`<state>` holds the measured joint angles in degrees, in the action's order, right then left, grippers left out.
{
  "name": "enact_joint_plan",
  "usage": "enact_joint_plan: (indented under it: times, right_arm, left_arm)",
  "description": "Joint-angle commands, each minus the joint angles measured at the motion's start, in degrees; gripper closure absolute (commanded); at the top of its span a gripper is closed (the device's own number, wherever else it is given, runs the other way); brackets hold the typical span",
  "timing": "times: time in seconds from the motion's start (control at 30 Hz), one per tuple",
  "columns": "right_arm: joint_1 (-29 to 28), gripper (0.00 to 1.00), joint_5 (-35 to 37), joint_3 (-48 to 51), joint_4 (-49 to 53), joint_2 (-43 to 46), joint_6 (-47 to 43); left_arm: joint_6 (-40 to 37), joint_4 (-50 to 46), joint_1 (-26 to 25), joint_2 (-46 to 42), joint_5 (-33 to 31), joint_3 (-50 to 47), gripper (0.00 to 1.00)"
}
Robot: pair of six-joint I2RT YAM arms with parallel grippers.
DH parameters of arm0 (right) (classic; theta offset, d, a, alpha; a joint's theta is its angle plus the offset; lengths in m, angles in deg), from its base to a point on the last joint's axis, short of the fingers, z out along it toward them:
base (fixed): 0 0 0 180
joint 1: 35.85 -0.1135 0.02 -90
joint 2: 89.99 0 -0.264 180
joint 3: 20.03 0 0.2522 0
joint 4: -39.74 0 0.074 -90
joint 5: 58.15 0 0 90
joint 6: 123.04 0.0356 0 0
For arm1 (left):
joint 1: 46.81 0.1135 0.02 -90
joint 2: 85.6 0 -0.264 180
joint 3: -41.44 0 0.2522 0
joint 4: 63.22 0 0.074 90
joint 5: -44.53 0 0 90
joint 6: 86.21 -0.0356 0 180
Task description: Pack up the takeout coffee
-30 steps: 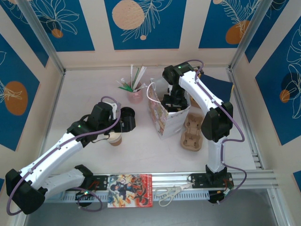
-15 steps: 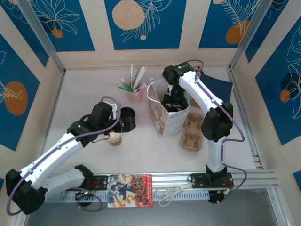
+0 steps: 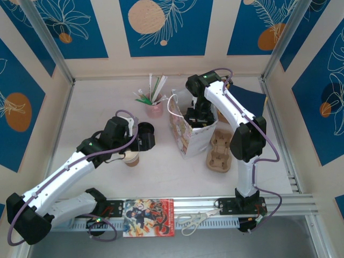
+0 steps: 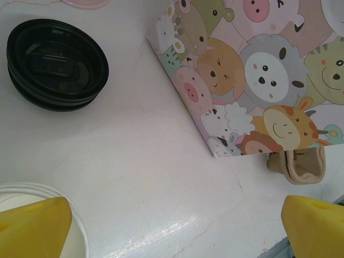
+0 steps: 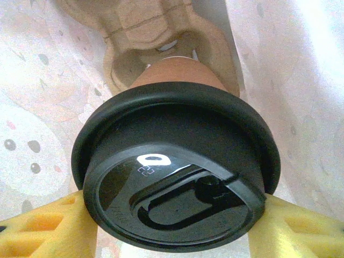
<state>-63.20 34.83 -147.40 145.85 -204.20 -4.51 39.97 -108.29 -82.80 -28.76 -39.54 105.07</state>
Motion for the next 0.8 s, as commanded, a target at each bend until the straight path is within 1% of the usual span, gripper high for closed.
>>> enact_joint_plan:
  times: [0.0,0.77]
  right_arm:
    - [0.2,0.36,-0.28,-0.2,0.61,-0.35,-0.67]
    - [-0.16,0.36,-0.08,-2.32,0.72,-1.45,-0.67]
  left_arm:
    - [0.57,-0.34,0.58,-0.06,0.96,-0.25,0.0]
    - [0.76,-0.5,0.57,-0.16,1.01,-0.44,0.0]
